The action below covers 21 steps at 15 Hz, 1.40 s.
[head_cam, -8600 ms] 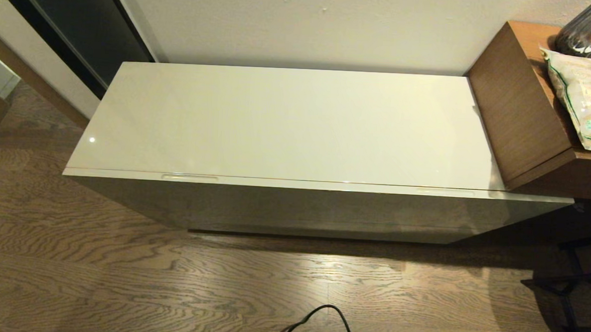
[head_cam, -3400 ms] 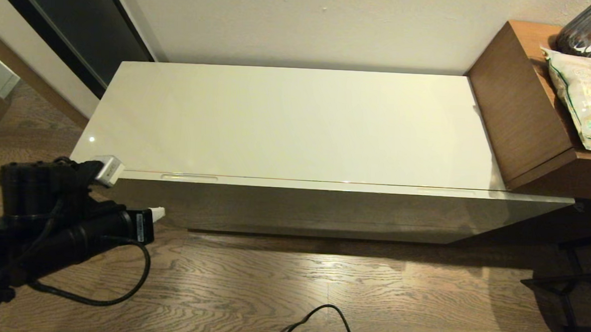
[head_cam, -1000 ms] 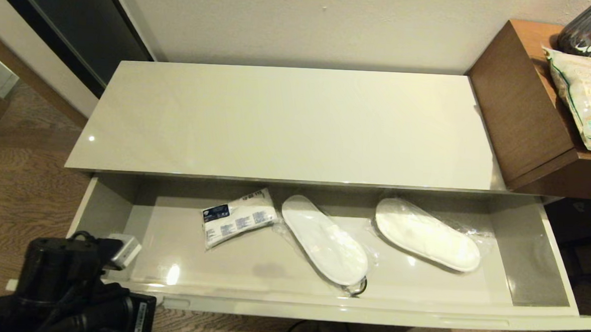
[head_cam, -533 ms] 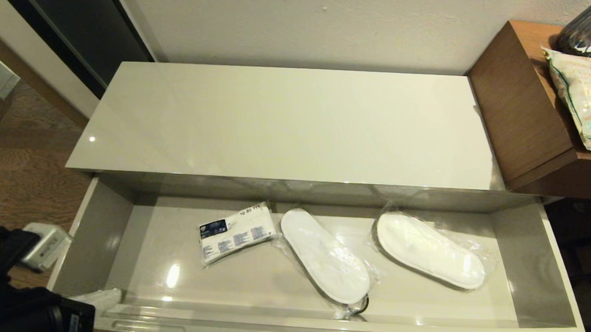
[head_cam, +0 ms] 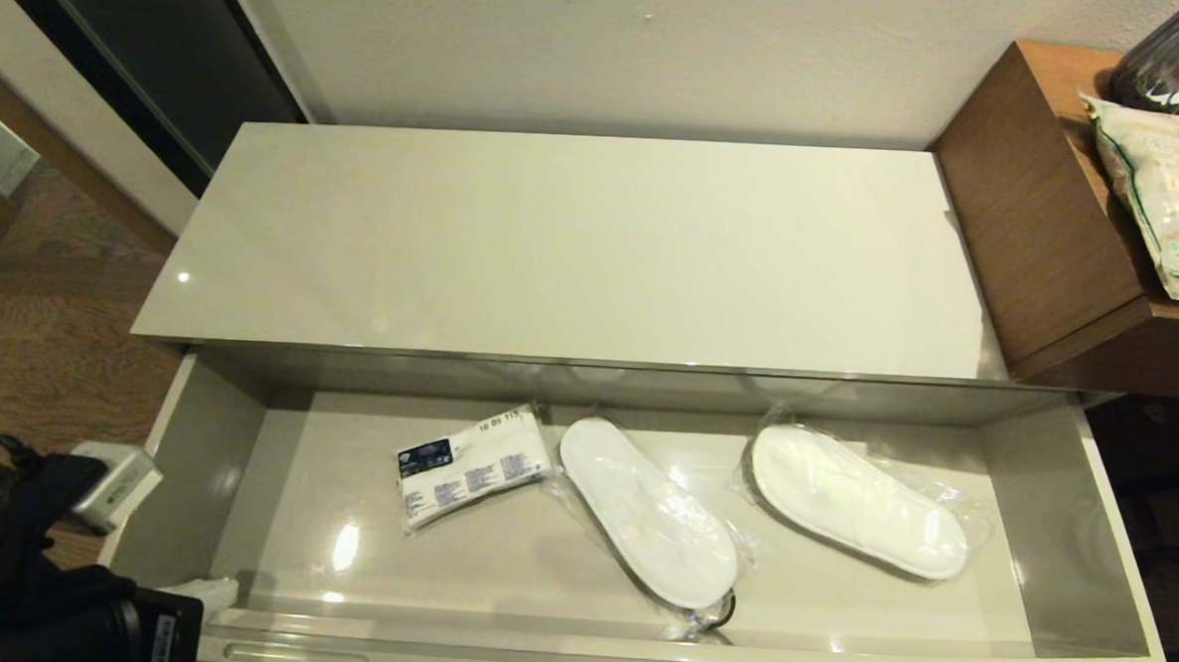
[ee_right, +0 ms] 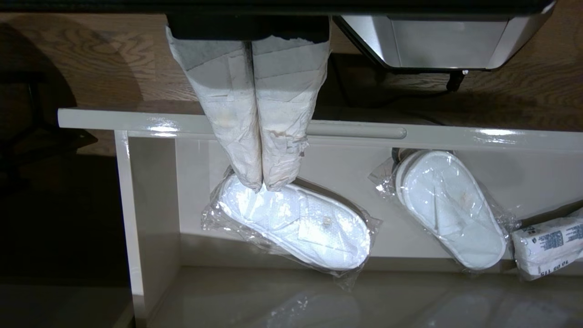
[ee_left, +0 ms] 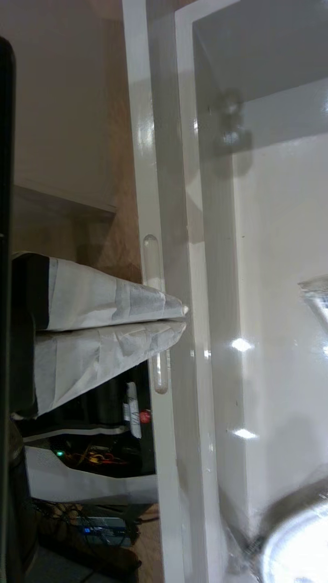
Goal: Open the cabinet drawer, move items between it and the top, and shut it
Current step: Open the drawer, then take out the tissue from the drawer
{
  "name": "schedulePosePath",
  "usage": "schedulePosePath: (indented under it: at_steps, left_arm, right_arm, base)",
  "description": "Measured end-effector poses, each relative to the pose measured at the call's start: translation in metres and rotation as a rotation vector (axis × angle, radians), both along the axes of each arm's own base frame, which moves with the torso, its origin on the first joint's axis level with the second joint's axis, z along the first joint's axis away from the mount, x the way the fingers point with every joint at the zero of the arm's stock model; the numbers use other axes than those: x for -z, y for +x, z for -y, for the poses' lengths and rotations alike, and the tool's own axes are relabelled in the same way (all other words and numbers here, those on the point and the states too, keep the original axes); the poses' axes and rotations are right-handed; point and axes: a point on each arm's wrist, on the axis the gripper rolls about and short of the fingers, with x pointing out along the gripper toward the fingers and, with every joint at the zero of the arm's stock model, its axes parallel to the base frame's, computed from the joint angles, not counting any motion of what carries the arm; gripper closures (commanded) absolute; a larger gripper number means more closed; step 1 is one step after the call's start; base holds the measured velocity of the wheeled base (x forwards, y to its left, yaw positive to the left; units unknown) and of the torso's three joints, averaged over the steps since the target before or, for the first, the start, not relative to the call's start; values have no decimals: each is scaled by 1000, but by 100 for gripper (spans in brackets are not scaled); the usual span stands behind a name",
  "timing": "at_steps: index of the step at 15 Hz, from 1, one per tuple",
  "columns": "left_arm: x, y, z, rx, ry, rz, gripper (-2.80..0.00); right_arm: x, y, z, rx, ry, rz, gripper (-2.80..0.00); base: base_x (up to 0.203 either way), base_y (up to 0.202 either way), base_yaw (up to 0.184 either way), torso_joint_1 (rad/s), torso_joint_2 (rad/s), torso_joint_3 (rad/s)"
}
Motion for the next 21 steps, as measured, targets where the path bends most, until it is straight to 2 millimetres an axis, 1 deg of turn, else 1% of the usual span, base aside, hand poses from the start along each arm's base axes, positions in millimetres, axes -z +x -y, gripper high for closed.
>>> schedulePosePath:
  at_steps: [6, 9, 11, 13, 15, 17, 18, 21]
  left_arm:
    - [7, 9, 2, -2, 15, -45, 0]
    - [5, 19, 4, 79, 125, -36, 0]
    - [0, 33, 4, 159, 241, -17, 0]
    - [-5, 55, 3, 227, 351, -6, 0]
    - [-9, 76, 3, 266, 408, -6, 0]
    - [-11, 99, 7, 290, 428, -6, 0]
    - [-10, 109, 11, 314, 440, -8, -280]
    - [-4, 137, 24, 390, 445, -8, -280]
  right_arm:
    - [0, 0, 0, -1, -6, 0, 0]
    - [0, 0, 0, -1, -6, 0, 0]
    - [0, 0, 0, -1, -6, -1, 0]
    - [0, 0, 0, -1, -6, 0, 0]
    - [0, 0, 0, -1, -6, -1, 0]
    - [0, 0, 0, -1, -5, -1, 0]
    - [0, 0, 0, 0, -1, -1, 0]
    - [0, 0, 0, 5, 7, -2, 0]
  base:
    - [0, 0, 0, 0, 0, 0]
    - [0, 0, 0, 0, 0, 0]
    - [0, 0, 0, 0, 0, 0]
    - [0, 0, 0, 0, 0, 0]
    - [0, 0, 0, 0, 0, 0]
    - [0, 0, 0, 0, 0, 0]
    - [0, 0, 0, 0, 0, 0]
    - [0, 0, 0, 0, 0, 0]
